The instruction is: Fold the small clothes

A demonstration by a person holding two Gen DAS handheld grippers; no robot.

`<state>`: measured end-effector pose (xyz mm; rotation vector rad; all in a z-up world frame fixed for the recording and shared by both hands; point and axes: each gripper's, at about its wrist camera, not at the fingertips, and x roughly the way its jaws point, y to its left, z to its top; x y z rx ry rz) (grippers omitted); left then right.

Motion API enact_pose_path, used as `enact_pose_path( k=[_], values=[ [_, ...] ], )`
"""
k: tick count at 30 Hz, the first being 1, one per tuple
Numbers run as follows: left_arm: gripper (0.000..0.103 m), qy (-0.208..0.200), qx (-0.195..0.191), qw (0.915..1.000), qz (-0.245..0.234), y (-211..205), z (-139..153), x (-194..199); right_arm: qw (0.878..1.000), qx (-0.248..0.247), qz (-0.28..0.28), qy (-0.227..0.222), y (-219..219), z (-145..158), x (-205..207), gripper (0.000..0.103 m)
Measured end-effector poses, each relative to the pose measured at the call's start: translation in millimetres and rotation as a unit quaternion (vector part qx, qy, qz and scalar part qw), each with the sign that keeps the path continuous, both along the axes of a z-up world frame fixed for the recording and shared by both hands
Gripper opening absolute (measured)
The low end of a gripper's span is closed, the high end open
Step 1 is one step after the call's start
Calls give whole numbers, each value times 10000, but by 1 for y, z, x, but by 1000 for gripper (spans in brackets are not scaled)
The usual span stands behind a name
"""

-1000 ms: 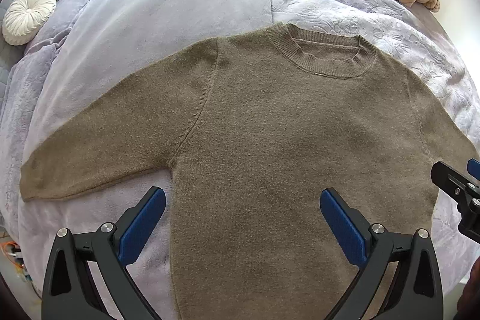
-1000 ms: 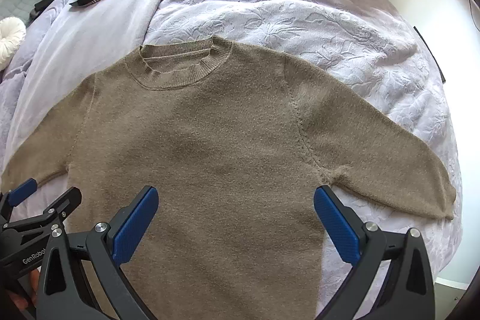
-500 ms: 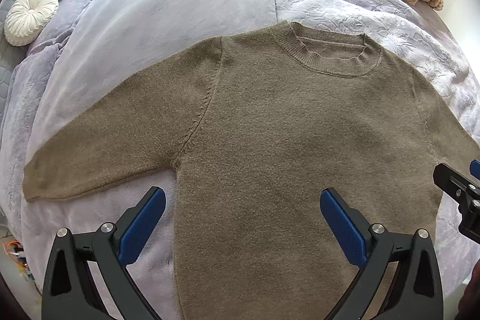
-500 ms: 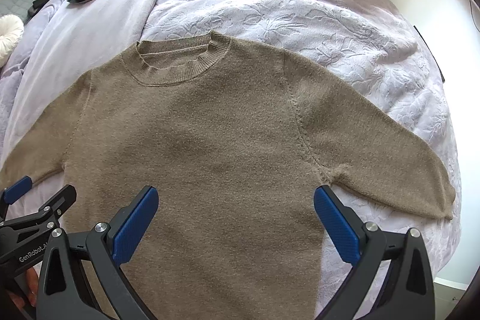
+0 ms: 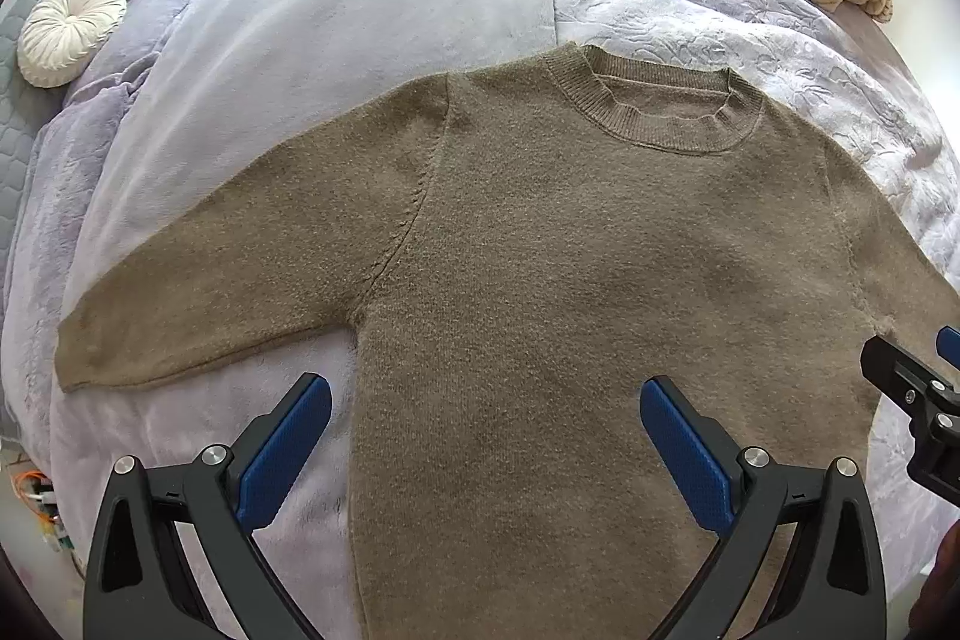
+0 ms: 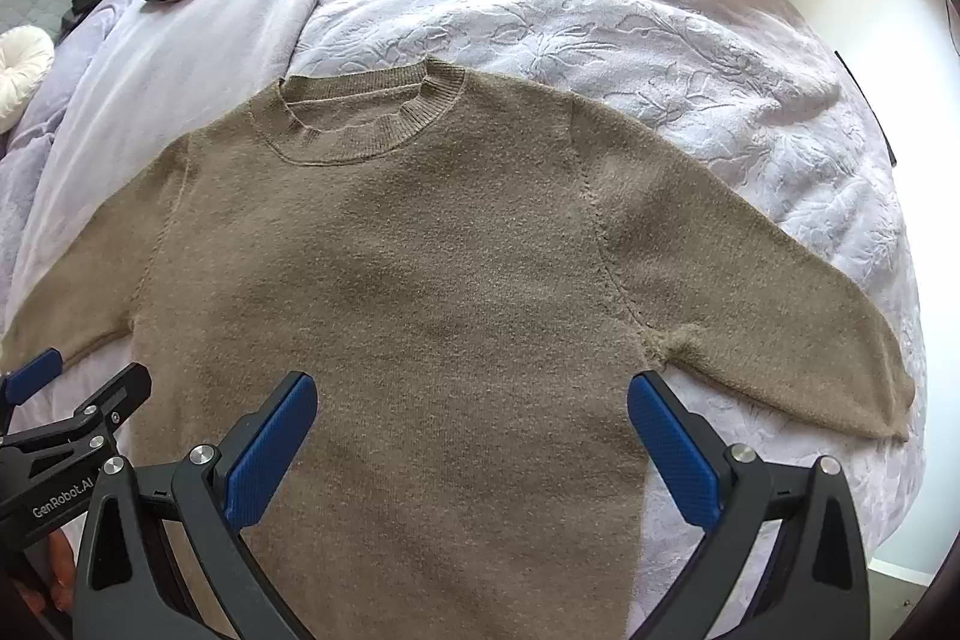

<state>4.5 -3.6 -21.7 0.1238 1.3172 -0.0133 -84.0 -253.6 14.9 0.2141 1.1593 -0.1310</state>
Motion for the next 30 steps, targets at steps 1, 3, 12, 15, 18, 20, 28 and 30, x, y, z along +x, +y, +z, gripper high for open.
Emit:
enact_pose_path(
  k=[1, 3, 12, 15, 18, 20, 28, 30],
  values=[
    [103, -7, 7, 10000, 22, -1, 2, -1, 10000, 5, 26, -3, 0, 1, 0, 103],
    [103, -15, 27, 10000, 71, -4, 5, -3, 10000, 19, 75, -10, -2, 2, -2, 103],
    [103, -75, 94, 9994, 325, -15, 20, -12, 9995, 155, 252, -90, -14, 10, -2, 103],
    [103, -101, 122, 9990, 411, -18, 25, -14, 9993, 187, 314, -96, -18, 11, -1, 103],
    [103, -113, 170, 9987, 477, -20, 29, -15, 9990, 234, 370, -103, -20, 12, -1, 103],
    [103, -113, 185, 9984, 522, -20, 30, -15, 9988, 251, 406, -104, -21, 12, -1, 103],
    [103, -74, 212, 9979, 610, -21, 30, -14, 9985, 280, 473, -48, -22, 9, 2, 103],
    [103, -63, 198, 9978, 637, -20, 29, -13, 9984, 282, 486, -21, -22, 8, 3, 103]
  ],
)
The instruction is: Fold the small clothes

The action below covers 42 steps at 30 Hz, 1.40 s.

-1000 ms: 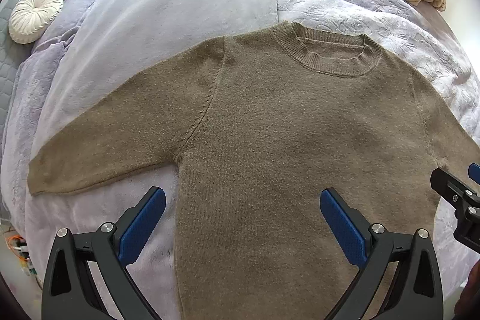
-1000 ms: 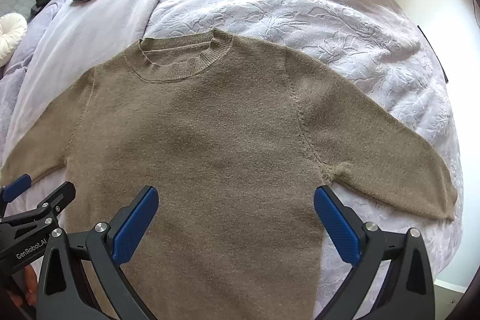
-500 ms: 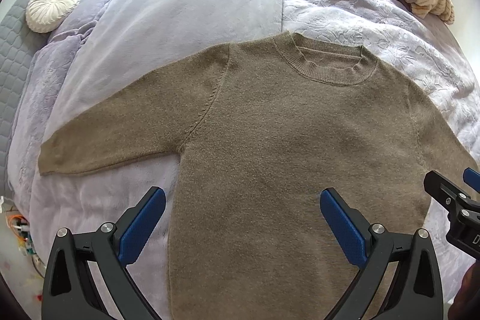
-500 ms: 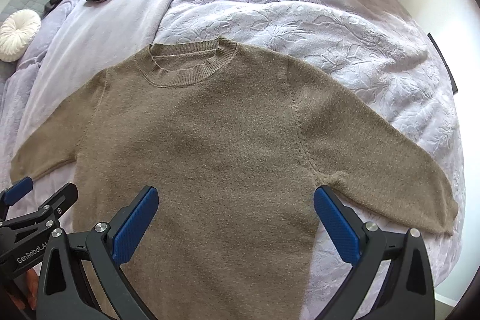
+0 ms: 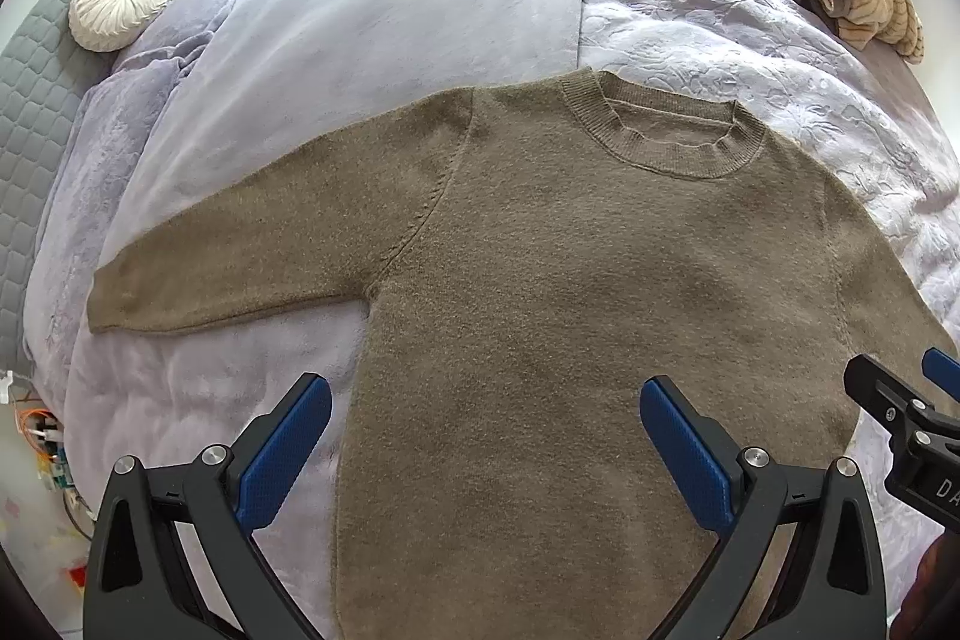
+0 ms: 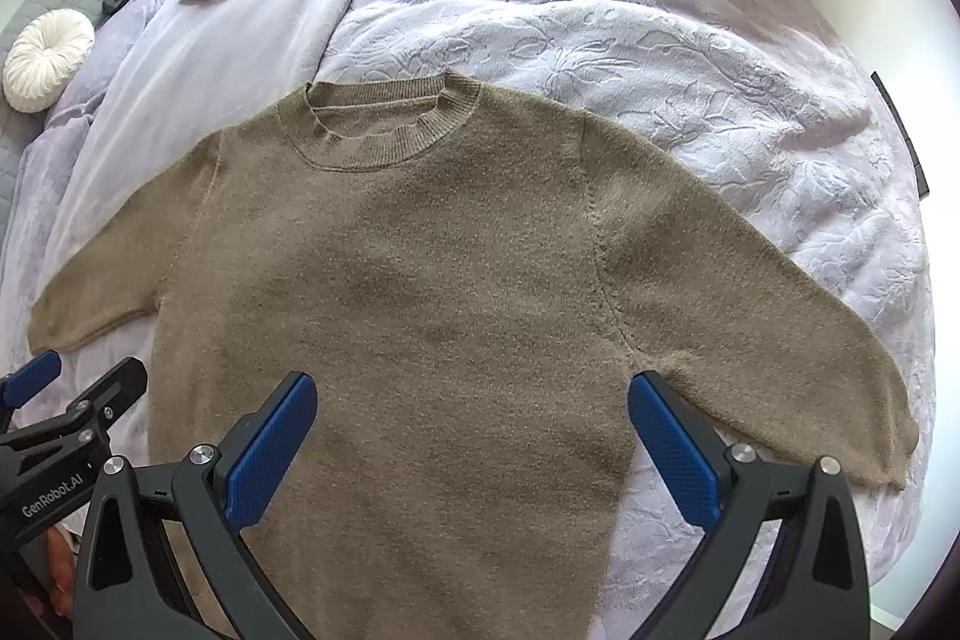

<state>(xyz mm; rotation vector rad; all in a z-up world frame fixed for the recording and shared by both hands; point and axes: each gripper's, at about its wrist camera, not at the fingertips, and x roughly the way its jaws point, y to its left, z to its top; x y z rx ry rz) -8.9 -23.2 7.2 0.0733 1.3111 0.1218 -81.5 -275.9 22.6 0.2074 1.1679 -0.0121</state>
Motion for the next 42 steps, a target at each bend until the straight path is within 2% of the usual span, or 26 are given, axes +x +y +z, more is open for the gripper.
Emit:
enact_pose_path(
  k=[9, 24, 30, 42],
  values=[
    [103, 65, -149, 9999, -15, 8, -9, 6, 9999, -112, -58, 75, 3, -6, 2, 103],
    [103, 225, -433, 9977, -468, 26, -39, 23, 9985, -182, -510, 122, 10, -18, 4, 103],
    [103, 279, -535, 9974, -407, 45, -44, 25, 9974, -162, -689, 162, 14, -20, 0, 103],
    [103, 155, -742, 9969, -211, 84, -44, 33, 9976, -143, -663, 142, 37, -16, -8, 103]
  ],
)
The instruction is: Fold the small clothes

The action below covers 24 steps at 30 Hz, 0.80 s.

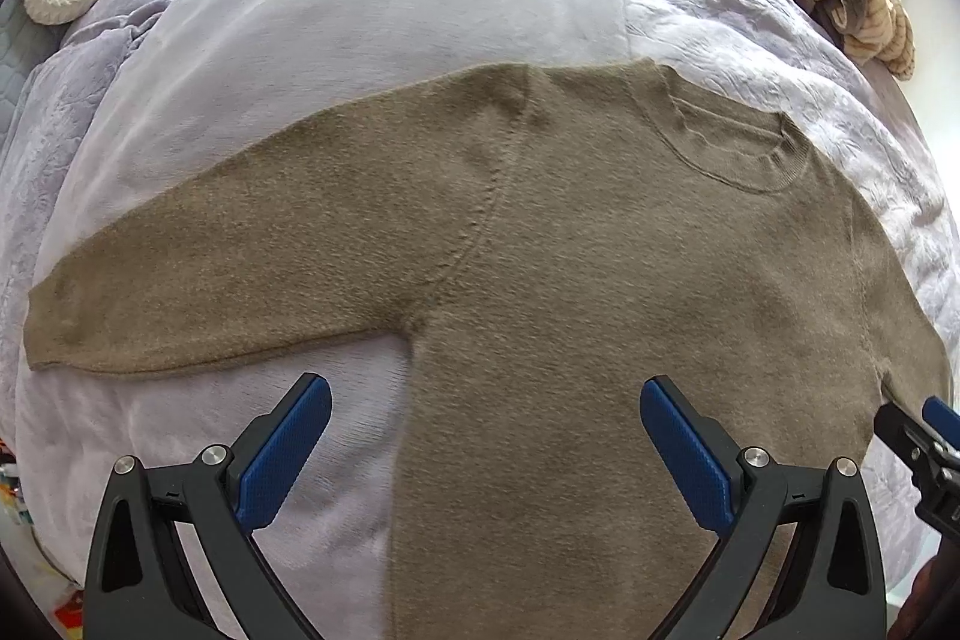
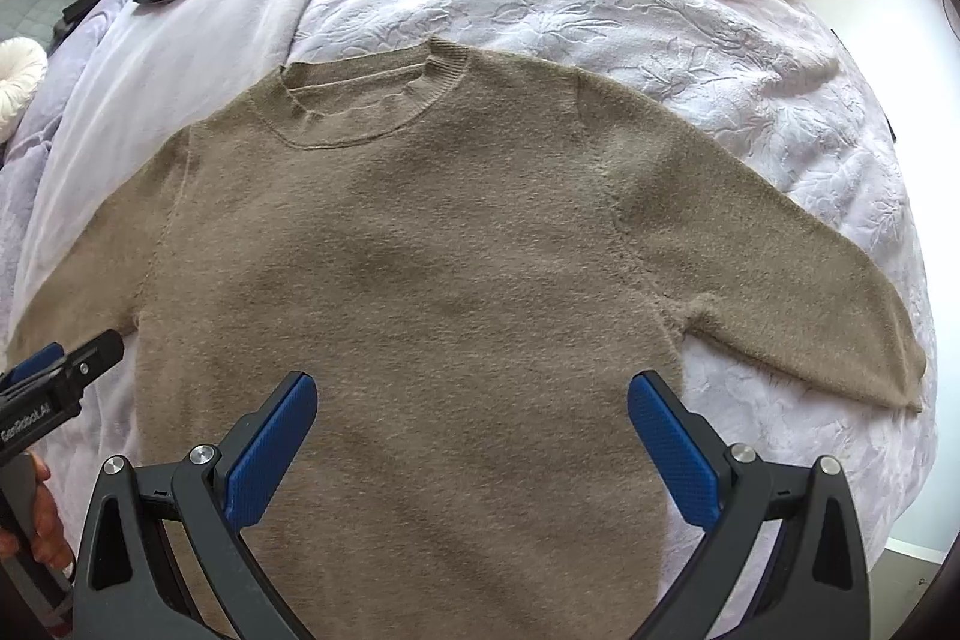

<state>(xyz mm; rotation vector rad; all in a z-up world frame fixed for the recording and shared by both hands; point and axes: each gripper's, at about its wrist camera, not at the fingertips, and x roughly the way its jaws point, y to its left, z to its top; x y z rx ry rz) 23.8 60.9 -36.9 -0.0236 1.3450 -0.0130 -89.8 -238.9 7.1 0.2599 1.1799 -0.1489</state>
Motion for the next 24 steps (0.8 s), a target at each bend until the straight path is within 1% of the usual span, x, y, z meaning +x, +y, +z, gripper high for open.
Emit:
enact_pose_path(
  k=[8, 13, 18, 20, 21, 24],
  values=[
    [103, 4, -156, 9993, 334, 37, -11, 3, 9997, 66, 247, -16, 35, 5, 1, 103],
    [103, -11, -312, 9971, 688, 73, -20, 2, 9986, 180, 498, -5, 66, 4, 1, 103],
    [103, 8, -305, 9950, 947, 108, -30, -1, 9965, 248, 790, 92, 98, -1, 3, 103],
    [103, -81, -393, 9940, 1015, 127, -32, -3, 9956, 285, 885, 150, 109, -4, 3, 103],
    [103, -200, -498, 9925, 1099, 141, -33, -6, 9950, 303, 939, 173, 115, -5, 2, 103],
    [103, -454, -768, 9851, 1471, 183, -35, -18, 9930, 347, 1109, 206, 130, -6, -2, 103]
  ],
)
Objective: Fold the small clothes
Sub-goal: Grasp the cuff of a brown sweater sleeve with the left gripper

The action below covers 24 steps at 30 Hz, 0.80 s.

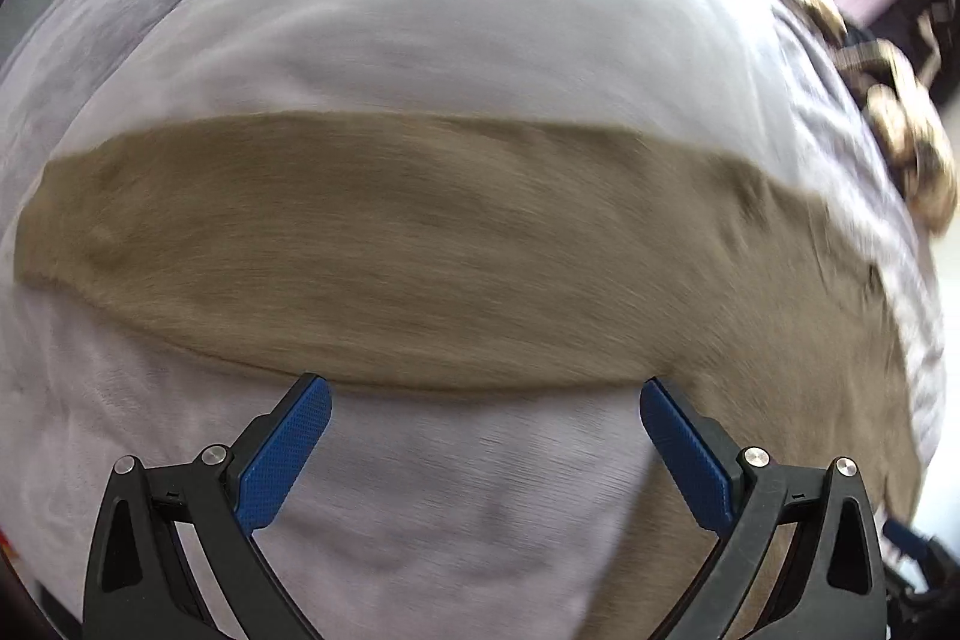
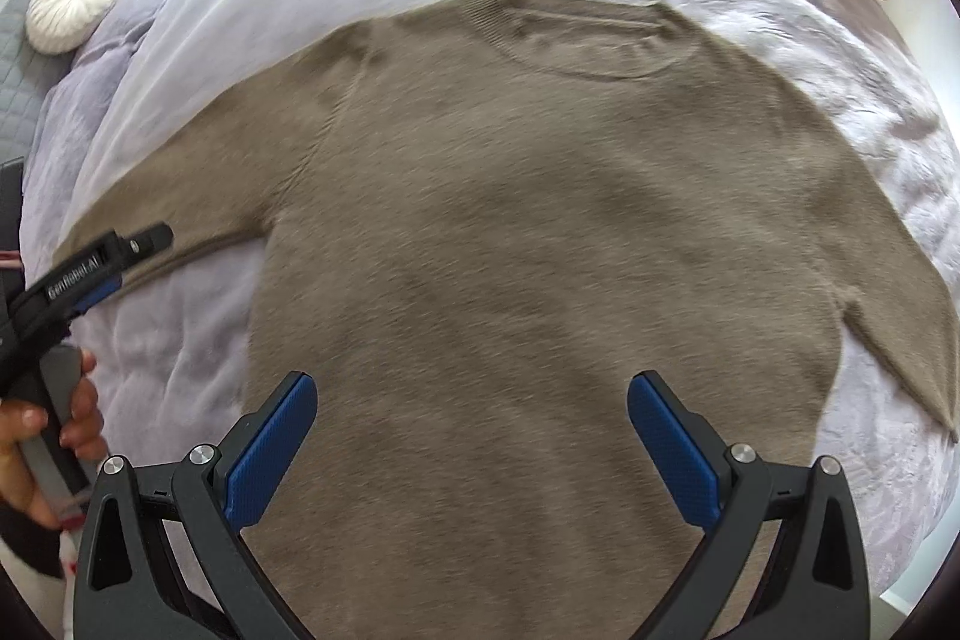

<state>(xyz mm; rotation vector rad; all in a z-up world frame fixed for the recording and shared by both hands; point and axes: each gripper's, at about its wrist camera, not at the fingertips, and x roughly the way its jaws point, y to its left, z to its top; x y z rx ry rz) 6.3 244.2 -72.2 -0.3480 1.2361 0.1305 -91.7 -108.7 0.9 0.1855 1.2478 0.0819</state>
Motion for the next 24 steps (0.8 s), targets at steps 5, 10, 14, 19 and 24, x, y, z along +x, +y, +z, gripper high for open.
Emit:
enact_pose_path(
  k=[5, 10, 14, 19, 24],
  values=[
    [103, -198, -150, 9952, 944, 80, -19, -32, 9997, -5, 225, 95, 19, -5, -6, 103],
    [103, -213, -700, 9823, 1726, 132, -48, -40, 9993, -46, 306, 215, 28, -9, -9, 103],
    [35, -263, -187, 9797, 1978, 140, -46, -31, 9992, -66, 322, 211, 32, -6, -12, 103],
    [7, -626, -226, 9803, 1859, 138, -36, -34, 9994, 91, 295, 127, 29, -1, -19, 103],
    [7, -1233, 518, 9855, 1041, 82, 18, -17, 9996, 207, 195, -56, 14, -2, -35, 103]
  ],
)
